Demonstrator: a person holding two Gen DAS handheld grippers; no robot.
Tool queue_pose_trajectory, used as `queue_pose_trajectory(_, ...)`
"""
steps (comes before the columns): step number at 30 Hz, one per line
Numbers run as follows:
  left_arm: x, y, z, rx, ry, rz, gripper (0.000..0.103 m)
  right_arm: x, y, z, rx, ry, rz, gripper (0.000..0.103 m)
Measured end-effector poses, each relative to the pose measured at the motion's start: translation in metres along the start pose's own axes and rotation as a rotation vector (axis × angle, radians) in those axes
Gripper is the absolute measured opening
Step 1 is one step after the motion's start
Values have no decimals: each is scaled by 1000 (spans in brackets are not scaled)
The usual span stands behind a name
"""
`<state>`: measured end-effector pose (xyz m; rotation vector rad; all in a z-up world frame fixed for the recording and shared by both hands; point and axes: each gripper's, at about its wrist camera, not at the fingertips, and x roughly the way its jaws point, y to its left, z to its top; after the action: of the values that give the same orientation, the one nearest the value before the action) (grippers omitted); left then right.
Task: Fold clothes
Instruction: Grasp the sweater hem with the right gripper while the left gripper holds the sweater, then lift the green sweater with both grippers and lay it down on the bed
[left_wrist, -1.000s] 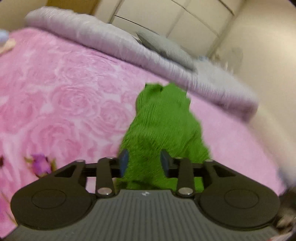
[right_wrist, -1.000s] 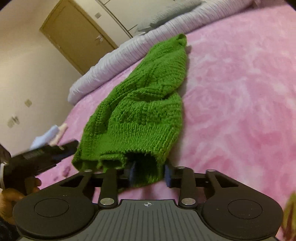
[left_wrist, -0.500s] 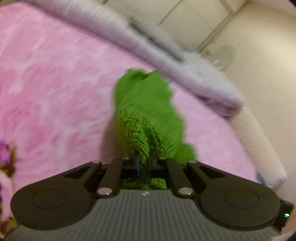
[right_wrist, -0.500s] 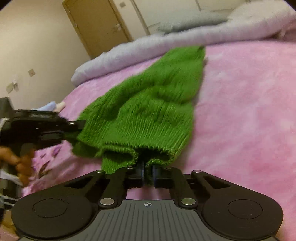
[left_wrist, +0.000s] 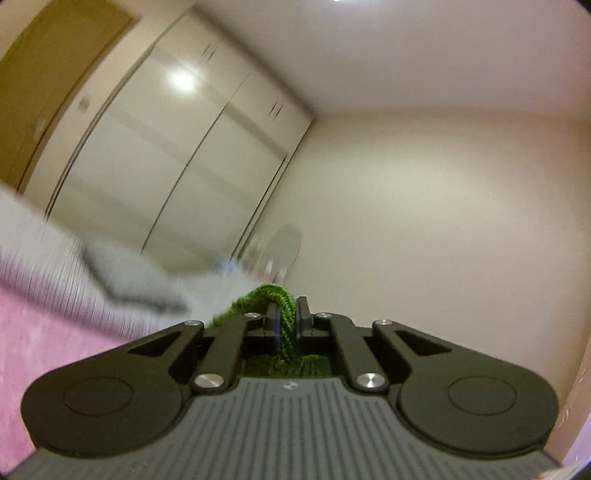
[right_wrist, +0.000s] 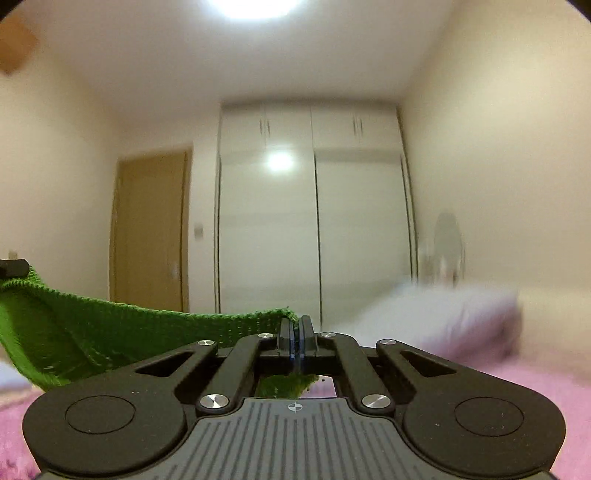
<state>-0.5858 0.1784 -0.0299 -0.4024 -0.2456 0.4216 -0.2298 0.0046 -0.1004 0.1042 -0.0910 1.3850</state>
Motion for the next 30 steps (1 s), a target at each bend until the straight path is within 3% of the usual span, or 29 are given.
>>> queue_pose_trajectory(4,-16,-34,29,21,-74,-15,4,-39,0,62,-71,-145,50,1)
queue_pose_trajectory(7,-7,-34,36,2,-68,11,4,-40,2,94,-109,-185,94,1)
queue_pose_trajectory(12,35,1,29,-46,0,100,4,23,0,97,-83,-65,136,1)
queue_pose_trajectory(15,64,17,33,-25,-14,125,4,69,-2,93,-59,-11,127,1)
queue_pose_trajectory(19,79,9,61,51,-106,106,4,107,-3,116,-21,-83,106,1)
queue_pose_trajectory(22,82,0,77,108,-160,89,4,102,-3,145,-36,-192,99,1)
queue_pose_trajectory(25,65,8,40,104,-53,123,4,88,-4,162,-55,-274,101,1)
queue_pose_trajectory(27,52,15,11,96,36,152,6,65,-6,152,-95,-252,124,1)
queue_pose_trajectory(28,45,19,-4,92,80,166,9,53,-6,140,-127,-213,132,1)
queue_pose_trajectory(30,32,26,-34,83,169,195,11,24,-6,102,-179,-50,179,2)
